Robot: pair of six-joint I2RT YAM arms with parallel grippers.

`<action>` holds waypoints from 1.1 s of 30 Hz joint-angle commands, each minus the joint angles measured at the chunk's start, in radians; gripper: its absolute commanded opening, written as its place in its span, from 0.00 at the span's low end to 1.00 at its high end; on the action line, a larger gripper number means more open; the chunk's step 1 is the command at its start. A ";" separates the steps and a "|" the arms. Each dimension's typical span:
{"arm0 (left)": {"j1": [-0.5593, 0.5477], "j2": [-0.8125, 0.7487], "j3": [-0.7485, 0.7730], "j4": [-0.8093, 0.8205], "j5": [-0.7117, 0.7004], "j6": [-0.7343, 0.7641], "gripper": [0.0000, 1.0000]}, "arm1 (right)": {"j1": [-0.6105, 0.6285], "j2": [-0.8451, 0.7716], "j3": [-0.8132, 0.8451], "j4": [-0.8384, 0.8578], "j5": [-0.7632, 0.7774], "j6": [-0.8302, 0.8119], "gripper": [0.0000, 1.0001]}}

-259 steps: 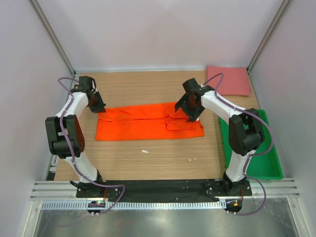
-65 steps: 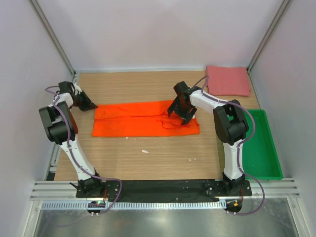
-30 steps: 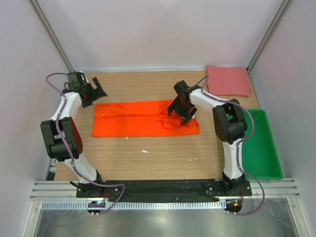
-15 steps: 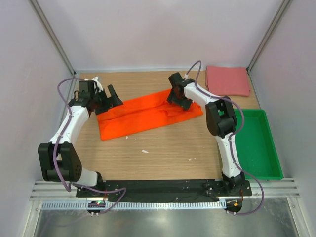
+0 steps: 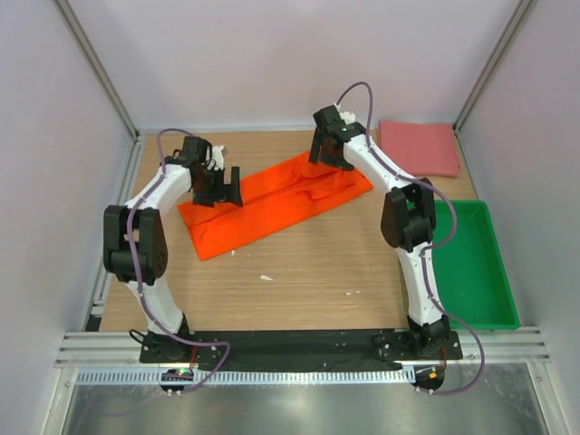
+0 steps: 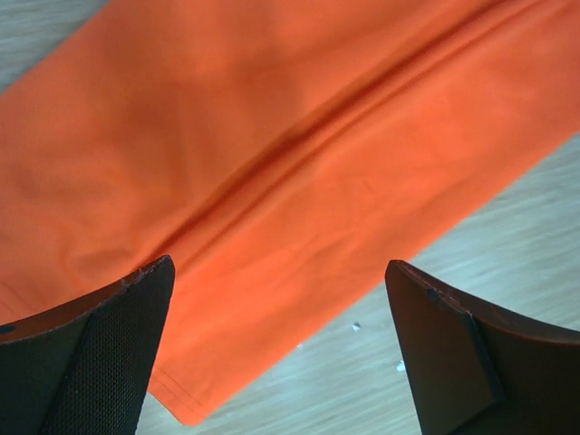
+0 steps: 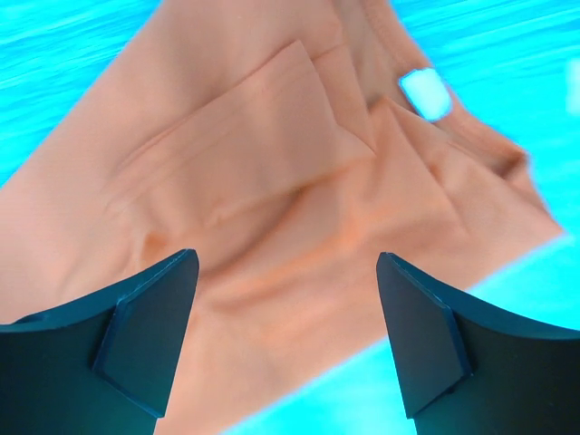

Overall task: Fold and stack the t-shirts
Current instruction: Fold the tshirt

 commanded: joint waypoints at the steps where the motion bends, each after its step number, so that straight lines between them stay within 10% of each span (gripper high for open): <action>1: 0.003 0.111 0.116 -0.111 -0.040 0.099 1.00 | 0.002 -0.199 0.048 -0.124 0.015 -0.054 0.86; 18: -0.153 0.229 -0.005 -0.142 -0.135 0.003 1.00 | -0.001 -0.771 -0.649 -0.018 -0.002 -0.008 0.86; 27: -0.446 0.018 -0.287 0.140 0.167 -0.474 1.00 | -0.007 -0.722 -0.728 0.104 0.001 0.009 0.86; 33: -0.612 -0.096 -0.185 0.214 0.112 -0.637 1.00 | -0.007 -0.541 -0.592 0.147 0.036 -0.028 0.86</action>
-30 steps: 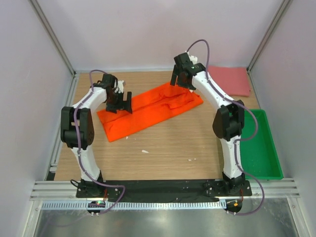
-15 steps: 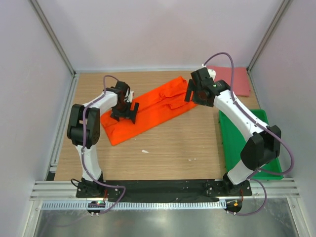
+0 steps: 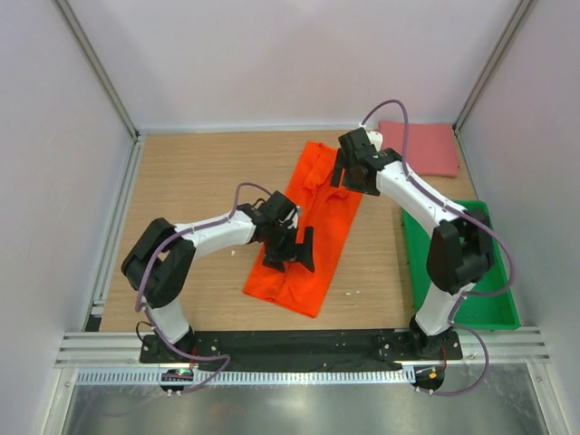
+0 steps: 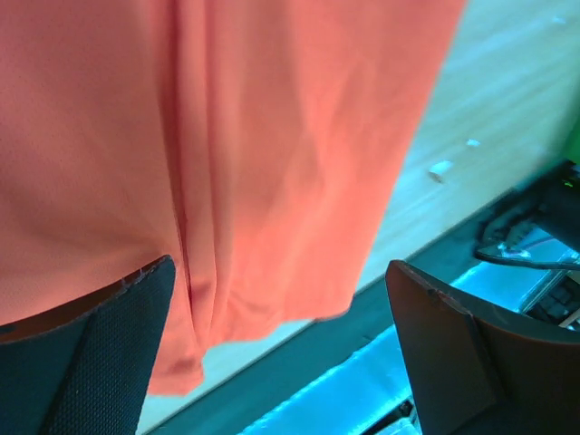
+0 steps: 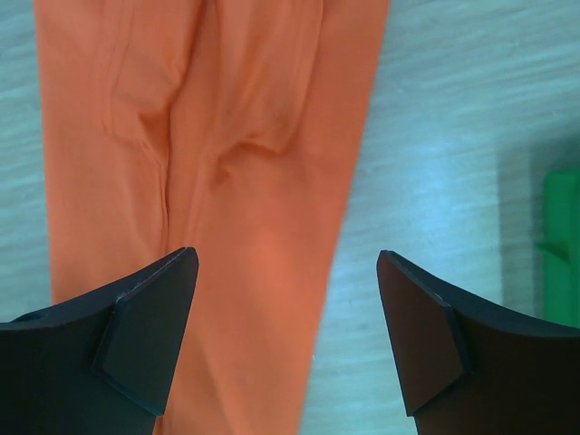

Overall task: Fold and stack the t-shirts
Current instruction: Fold the tshirt

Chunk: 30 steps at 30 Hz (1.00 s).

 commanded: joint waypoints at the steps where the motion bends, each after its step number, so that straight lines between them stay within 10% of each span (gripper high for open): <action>1: -0.049 -0.143 0.102 0.055 -0.058 -0.131 1.00 | -0.002 0.137 0.135 0.088 0.042 -0.032 0.86; 10: -0.041 -0.382 0.233 -0.134 -0.609 0.008 1.00 | -0.005 0.436 0.456 0.082 0.046 -0.064 0.86; 30: 0.197 -0.544 0.090 -0.206 -0.417 0.260 1.00 | 0.050 0.881 0.867 0.128 -0.027 -0.136 1.00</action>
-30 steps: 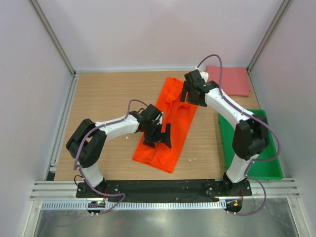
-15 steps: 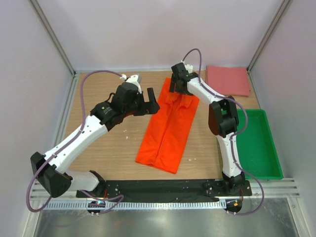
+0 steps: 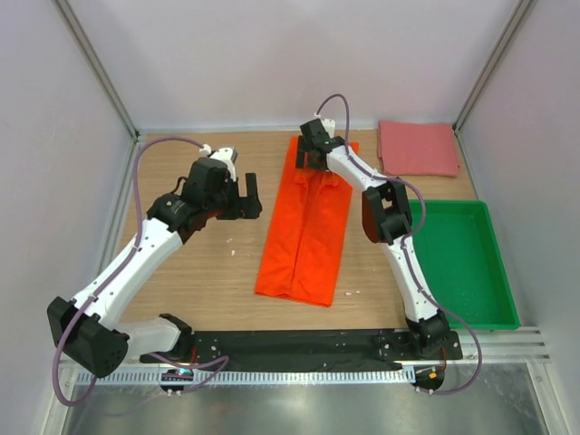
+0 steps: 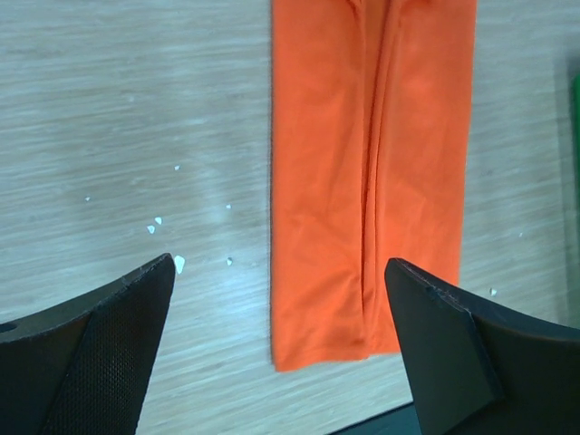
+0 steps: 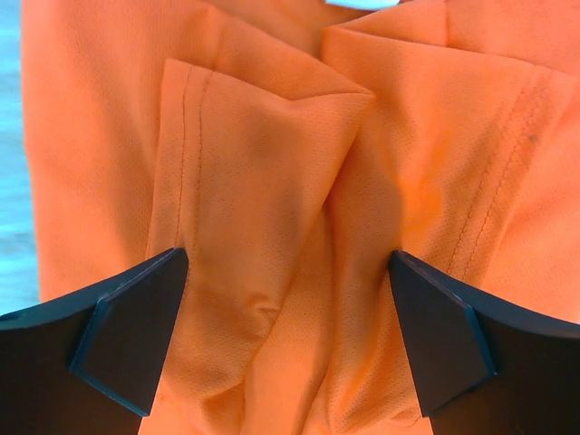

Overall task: Fold and stack the t-shirts
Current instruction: Fold the tshirt

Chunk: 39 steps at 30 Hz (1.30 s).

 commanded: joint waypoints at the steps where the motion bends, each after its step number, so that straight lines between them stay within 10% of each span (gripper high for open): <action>1: 0.009 -0.013 -0.026 -0.051 0.077 0.072 0.98 | 0.040 0.089 0.127 0.053 -0.051 -0.034 1.00; 7: 0.009 -0.031 -0.132 0.012 0.209 -0.005 0.95 | 0.085 0.153 0.289 0.120 -0.010 -0.107 1.00; 15: 0.009 0.006 -0.199 -0.011 0.240 -0.037 0.82 | 0.088 -0.202 0.163 -0.015 0.031 -0.134 1.00; 24: 0.009 -0.013 -0.368 0.055 0.436 -0.204 0.63 | -0.067 -0.724 -0.610 0.103 -0.753 0.161 1.00; 39: 0.009 0.029 -0.598 0.183 0.541 -0.353 0.55 | -0.036 -1.500 -1.748 0.424 -0.901 0.408 0.56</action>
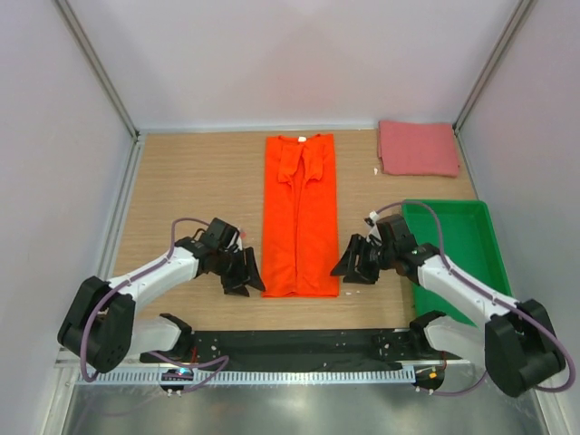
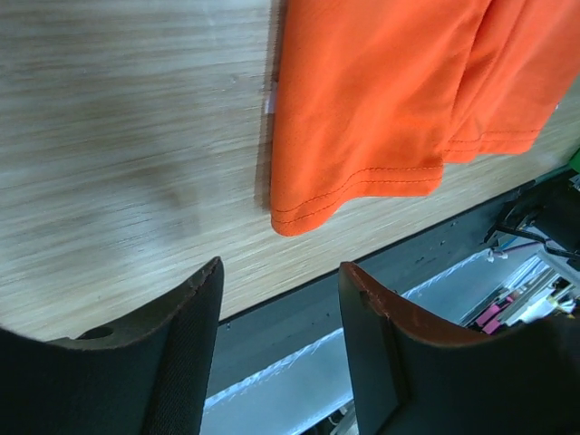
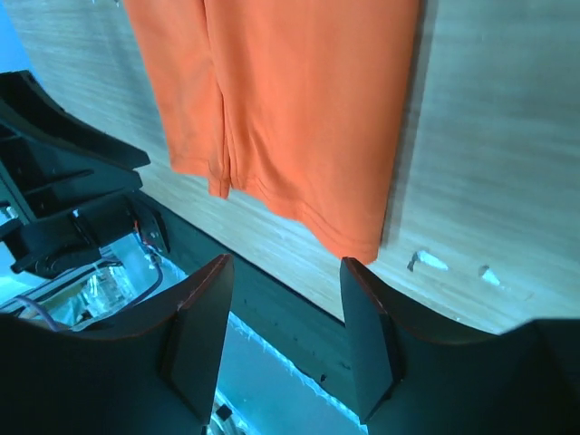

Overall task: Fold and stack the t-shirts
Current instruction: Fold the tshirt

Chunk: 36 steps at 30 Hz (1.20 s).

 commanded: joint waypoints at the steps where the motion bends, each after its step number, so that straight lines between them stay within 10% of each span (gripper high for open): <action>1: 0.004 -0.002 -0.018 0.069 0.030 -0.060 0.54 | -0.001 -0.116 -0.094 0.177 -0.044 0.143 0.56; 36: 0.002 0.142 -0.142 0.234 0.021 -0.208 0.44 | 0.017 0.071 -0.304 0.351 0.011 0.190 0.44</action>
